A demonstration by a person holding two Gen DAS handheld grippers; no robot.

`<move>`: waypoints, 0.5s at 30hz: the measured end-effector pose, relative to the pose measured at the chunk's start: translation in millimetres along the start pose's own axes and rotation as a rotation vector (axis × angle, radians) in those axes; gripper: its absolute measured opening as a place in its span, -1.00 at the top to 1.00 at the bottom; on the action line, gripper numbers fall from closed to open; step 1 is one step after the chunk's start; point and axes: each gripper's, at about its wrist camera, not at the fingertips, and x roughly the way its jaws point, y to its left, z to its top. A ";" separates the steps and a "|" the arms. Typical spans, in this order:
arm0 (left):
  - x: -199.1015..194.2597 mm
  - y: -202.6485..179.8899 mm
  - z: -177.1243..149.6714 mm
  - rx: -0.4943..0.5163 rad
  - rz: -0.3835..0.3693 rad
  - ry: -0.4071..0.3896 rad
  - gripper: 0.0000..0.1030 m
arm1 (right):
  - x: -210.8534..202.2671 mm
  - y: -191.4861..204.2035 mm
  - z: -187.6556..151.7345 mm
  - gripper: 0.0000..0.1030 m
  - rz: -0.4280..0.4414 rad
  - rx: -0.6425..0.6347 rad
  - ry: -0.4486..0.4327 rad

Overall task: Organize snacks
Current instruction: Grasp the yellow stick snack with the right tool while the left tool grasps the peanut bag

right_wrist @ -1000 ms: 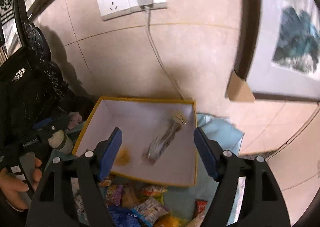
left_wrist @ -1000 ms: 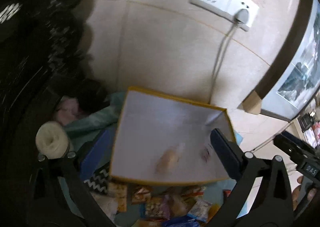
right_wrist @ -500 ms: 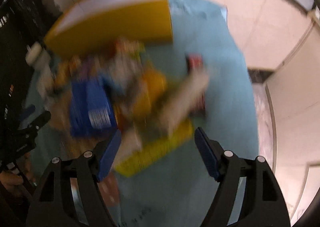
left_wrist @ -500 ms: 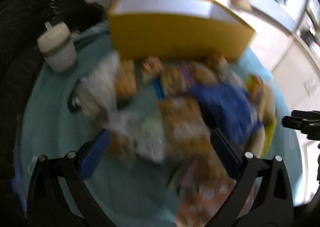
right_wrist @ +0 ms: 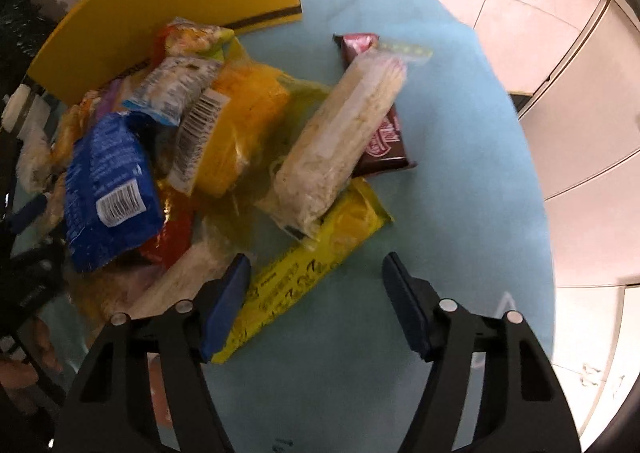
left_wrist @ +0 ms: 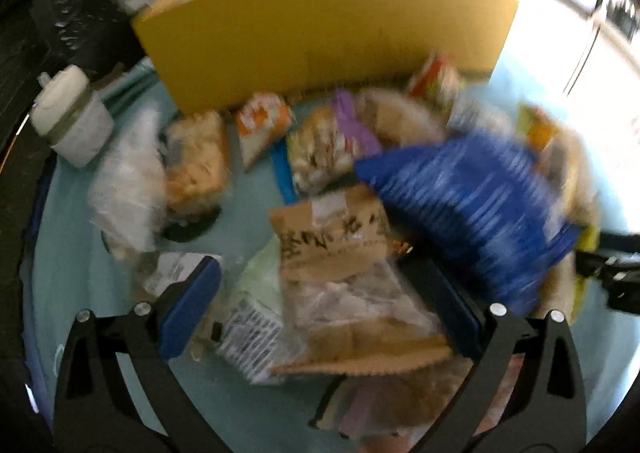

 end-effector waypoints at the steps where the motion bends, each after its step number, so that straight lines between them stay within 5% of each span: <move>1: 2.9 -1.1 -1.3 0.011 0.000 -0.002 -0.96 | 2.0 9.3 0.7 -0.34 -0.036 -0.068 -0.013; 3: 0.8 0.6 -2.9 0.023 -0.016 -0.018 -0.85 | 0.3 20.9 -0.3 0.02 -0.028 -0.169 -0.028; 5: -8.1 4.8 -5.4 0.038 -0.036 -0.056 -0.04 | -2.3 22.6 -2.2 0.25 0.006 -0.210 -0.019; 7: -17.1 20.4 -6.8 -0.006 -0.094 -0.078 0.19 | -5.1 16.9 -7.3 0.45 0.037 -0.219 -0.010; 15: -43.8 57.3 -24.1 -0.156 -0.151 -0.121 0.29 | -46.7 3.6 -25.2 0.58 0.192 -0.174 -0.052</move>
